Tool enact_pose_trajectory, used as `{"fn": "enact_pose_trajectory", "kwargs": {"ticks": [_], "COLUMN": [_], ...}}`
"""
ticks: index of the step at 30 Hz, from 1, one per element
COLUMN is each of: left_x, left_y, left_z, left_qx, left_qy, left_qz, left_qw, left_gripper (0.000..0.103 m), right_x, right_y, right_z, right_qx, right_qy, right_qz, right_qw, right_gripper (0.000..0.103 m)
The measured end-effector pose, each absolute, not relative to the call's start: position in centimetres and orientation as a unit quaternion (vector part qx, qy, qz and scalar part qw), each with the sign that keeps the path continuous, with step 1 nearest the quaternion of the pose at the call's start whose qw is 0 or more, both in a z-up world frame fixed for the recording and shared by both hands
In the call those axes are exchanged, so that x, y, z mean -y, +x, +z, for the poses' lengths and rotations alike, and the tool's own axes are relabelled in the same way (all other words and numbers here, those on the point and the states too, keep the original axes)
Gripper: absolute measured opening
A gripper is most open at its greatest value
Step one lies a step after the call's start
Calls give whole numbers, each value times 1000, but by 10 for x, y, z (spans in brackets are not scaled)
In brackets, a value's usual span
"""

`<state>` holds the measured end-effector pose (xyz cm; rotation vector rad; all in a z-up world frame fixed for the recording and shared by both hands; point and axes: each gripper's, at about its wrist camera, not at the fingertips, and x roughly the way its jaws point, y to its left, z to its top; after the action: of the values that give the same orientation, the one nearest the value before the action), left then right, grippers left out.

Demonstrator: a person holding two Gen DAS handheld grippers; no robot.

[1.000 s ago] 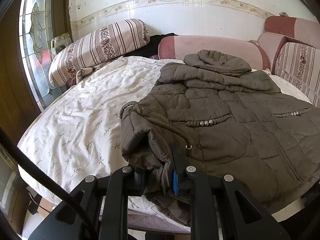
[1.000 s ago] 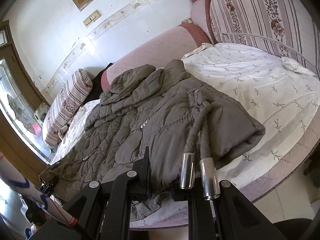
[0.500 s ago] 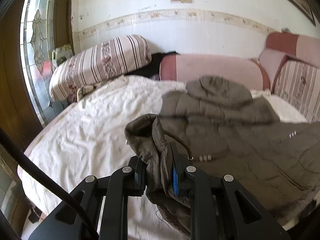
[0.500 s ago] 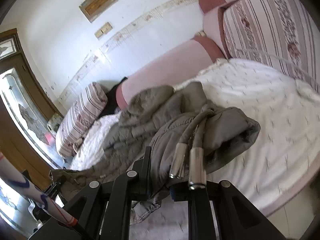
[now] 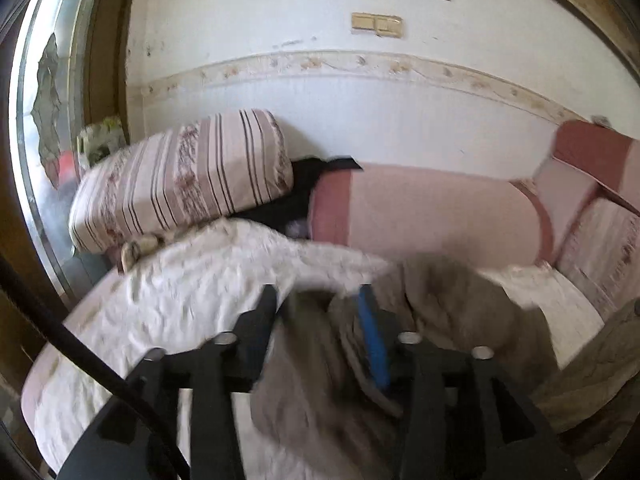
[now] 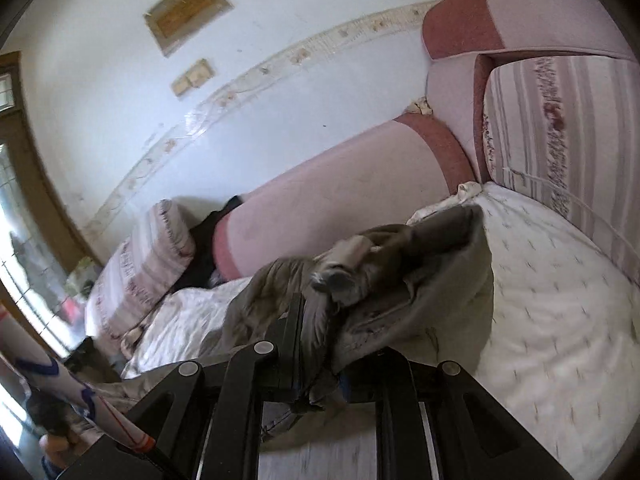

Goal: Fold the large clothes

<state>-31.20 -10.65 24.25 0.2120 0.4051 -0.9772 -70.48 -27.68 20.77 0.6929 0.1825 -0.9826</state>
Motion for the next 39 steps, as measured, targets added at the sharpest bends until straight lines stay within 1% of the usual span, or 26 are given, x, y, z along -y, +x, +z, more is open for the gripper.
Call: {"fn": "enact_pose_trajectory", "kwargs": {"ticks": [2,5,8,10,13,16,20,21,23,24,25,27,29,31,34,36,39], "left_x": [122,141,149,155,178,217,275,286,303,313,318,326,335,344,353,360,369], "left_y": [-295,-270,-263,-264,-273,-284,-290,-287,-280,-274,-271,-268,-265,-264,-260,-259,-255], "left_z": [254,266,265,256,229,185,115,100,81,71,68,64,61,55,50,45,39], "left_qx": [-199,-209,-196,-185,-175,-189,-204,-213,-229,-237,-241,-239,-234,-233,-236,-240,-243], "left_qy": [87,68,70,74,107,155,222,232,237,239,236,235,238,243,248,256,265], "left_qz": [-466,-455,-450,-453,-471,-492,-487,-480,-471,-466,-466,-459,-454,-453,-452,-451,-448], "left_qw": [858,863,869,869,858,836,819,819,818,818,818,823,826,825,824,821,819], "left_gripper": [61,61,61,63,64,64,64,64,64,64,64,65,65,65,65,65,66], "right_x": [316,370,420,448,484,504,518,518,517,513,505,485,465,446,435,440,452], "right_y": [-685,-653,-627,-617,-601,-591,-589,-594,-602,-608,-614,-624,-629,-622,-599,-586,-579], "right_z": [210,207,197,187,167,149,131,128,127,130,134,144,151,147,122,102,69], "right_qx": [-95,-113,-126,-136,-150,-167,-172,-164,-146,-131,-117,-101,-110,-151,-230,-268,-288], "right_qy": [330,320,319,324,336,335,352,362,381,389,392,375,343,296,224,209,218], "right_qz": [-473,-499,-522,-530,-537,-546,-539,-529,-503,-486,-474,-463,-460,-458,-468,-476,-482], "right_qw": [811,797,781,772,759,749,746,750,762,771,780,797,811,825,823,811,798], "right_gripper": [14,14,14,14,14,16,19,23,36,45,51,52,52,52,51,51,51]}}
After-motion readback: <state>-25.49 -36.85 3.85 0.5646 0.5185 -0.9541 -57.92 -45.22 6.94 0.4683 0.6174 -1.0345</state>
